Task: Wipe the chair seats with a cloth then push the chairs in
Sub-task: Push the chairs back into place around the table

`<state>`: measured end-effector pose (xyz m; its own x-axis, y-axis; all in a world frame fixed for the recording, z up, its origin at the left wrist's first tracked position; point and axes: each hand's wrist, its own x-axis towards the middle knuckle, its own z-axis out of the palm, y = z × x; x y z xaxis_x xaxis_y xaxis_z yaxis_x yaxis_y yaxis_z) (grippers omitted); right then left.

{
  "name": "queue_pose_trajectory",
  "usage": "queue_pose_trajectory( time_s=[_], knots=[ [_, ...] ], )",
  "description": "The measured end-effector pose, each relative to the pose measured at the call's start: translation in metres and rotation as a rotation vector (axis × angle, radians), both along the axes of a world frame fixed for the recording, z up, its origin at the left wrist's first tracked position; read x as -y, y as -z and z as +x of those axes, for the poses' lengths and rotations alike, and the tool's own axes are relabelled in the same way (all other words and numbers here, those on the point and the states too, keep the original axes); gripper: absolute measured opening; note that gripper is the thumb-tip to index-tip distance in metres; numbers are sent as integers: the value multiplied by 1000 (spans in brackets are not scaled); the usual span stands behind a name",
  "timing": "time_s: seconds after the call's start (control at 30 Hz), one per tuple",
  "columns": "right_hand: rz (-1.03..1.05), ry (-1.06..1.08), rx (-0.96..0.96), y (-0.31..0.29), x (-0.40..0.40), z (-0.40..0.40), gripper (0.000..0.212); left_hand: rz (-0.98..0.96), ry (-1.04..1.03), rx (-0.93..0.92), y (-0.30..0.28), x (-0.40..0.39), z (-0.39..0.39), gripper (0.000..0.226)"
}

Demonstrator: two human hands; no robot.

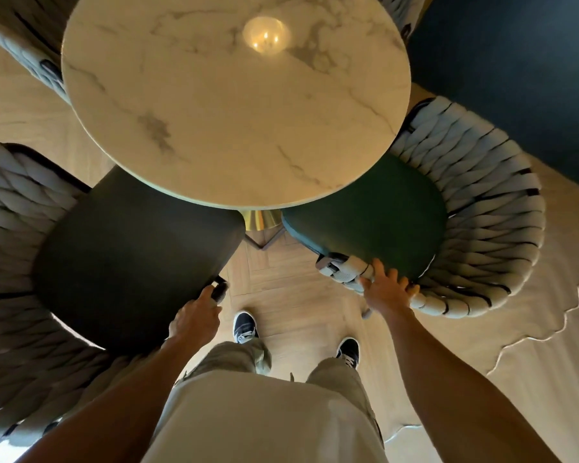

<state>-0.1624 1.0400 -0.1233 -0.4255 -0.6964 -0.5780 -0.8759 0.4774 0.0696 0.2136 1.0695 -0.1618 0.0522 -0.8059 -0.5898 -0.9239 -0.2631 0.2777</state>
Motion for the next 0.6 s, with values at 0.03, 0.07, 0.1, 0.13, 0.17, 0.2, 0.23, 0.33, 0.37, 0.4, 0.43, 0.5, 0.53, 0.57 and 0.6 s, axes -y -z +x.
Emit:
queue_pose_trajectory(
  time_s=[0.03,0.07,0.1,0.13,0.17,0.2,0.23,0.33,0.37,0.4,0.43,0.5,0.53,0.57,0.6],
  knots=[
    [1,3,12,0,0,-1,58,9,9,6,0,1,0,38],
    [-6,7,29,0,0,-3,59,14,13,12,1,2,2,37],
    [-22,18,52,-1,-2,-5,61,21,13,21,0,2,2,36],
    [-49,28,79,-1,-4,-8,62,22,14,31,-1,2,1,37],
    [-88,26,106,-3,-7,-10,64,30,19,48,-4,2,-2,41],
    [-140,13,132,-5,-13,-13,66,41,27,71,-8,1,-7,47],
    [-206,-4,163,-7,-19,-15,67,53,35,109,-14,0,-15,53],
    [-435,5,314,-13,-47,-22,65,33,133,265,-35,-6,-52,64],
    [-487,26,363,-14,-59,-25,64,2,156,273,-42,-8,-67,64],
    [-522,45,399,-15,-72,-28,63,-20,173,252,-46,-10,-84,63],
    [-540,64,427,-16,-85,-32,63,-21,188,211,-50,-12,-100,63],
    [-544,121,486,-19,-113,-45,65,11,191,99,-58,-16,-138,61],
    [-536,156,515,-21,-128,-55,65,26,193,49,-62,-20,-159,58],
    [-523,190,532,-22,-142,-67,65,34,204,5,-67,-25,-182,56],
    [-504,225,537,-24,-157,-81,64,36,227,-35,-72,-32,-205,53]
  ],
)
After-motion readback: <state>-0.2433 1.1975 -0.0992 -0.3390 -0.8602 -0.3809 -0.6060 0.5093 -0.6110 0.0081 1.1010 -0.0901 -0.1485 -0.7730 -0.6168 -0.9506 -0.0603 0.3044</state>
